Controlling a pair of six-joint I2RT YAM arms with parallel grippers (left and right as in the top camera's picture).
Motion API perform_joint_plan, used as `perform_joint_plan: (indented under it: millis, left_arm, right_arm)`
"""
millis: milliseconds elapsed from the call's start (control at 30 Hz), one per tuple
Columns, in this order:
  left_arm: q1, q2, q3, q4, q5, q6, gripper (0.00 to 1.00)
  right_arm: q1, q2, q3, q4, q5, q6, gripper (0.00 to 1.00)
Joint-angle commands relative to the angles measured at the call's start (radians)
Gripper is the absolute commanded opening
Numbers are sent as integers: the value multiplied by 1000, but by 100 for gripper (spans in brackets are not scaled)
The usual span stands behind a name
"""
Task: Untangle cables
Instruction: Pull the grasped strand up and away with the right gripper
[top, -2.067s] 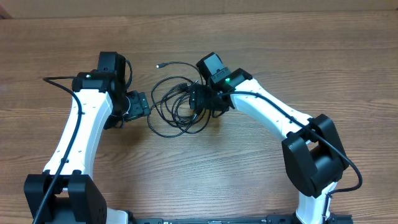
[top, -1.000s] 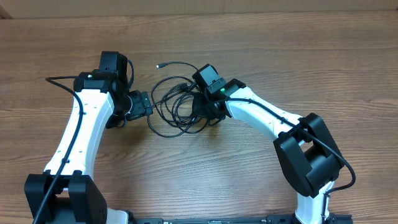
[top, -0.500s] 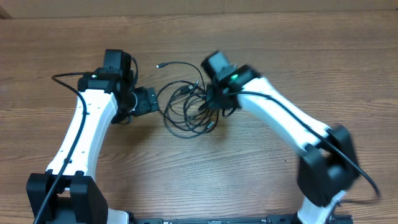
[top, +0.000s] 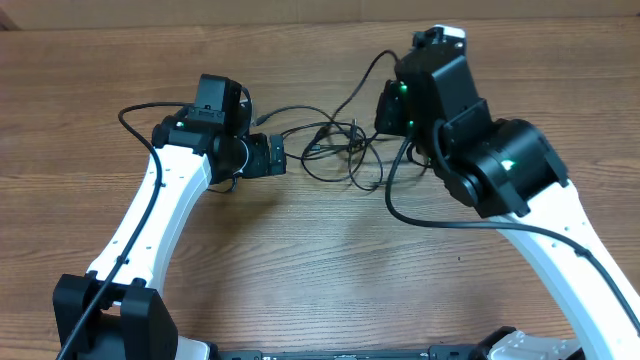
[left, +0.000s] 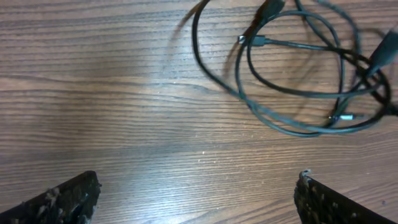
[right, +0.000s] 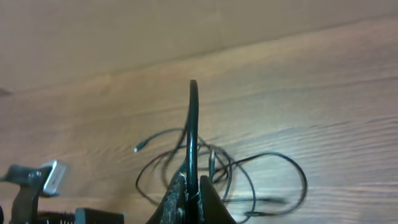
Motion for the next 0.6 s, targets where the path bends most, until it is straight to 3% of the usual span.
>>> perform_joint_plan:
  millis: [0, 300, 567]
  left_arm:
    - [-2, 12, -5, 14, 55, 19, 100]
    - [-34, 98, -5, 53, 232, 35, 100]
    - [-57, 202, -5, 91, 374, -282, 100]
  right_arm:
    - [0, -49, 7, 42, 49, -13, 4]
    - [-2, -100, 7, 150, 196, -65, 4]
    - [-2, -100, 7, 139, 232, -64, 4]
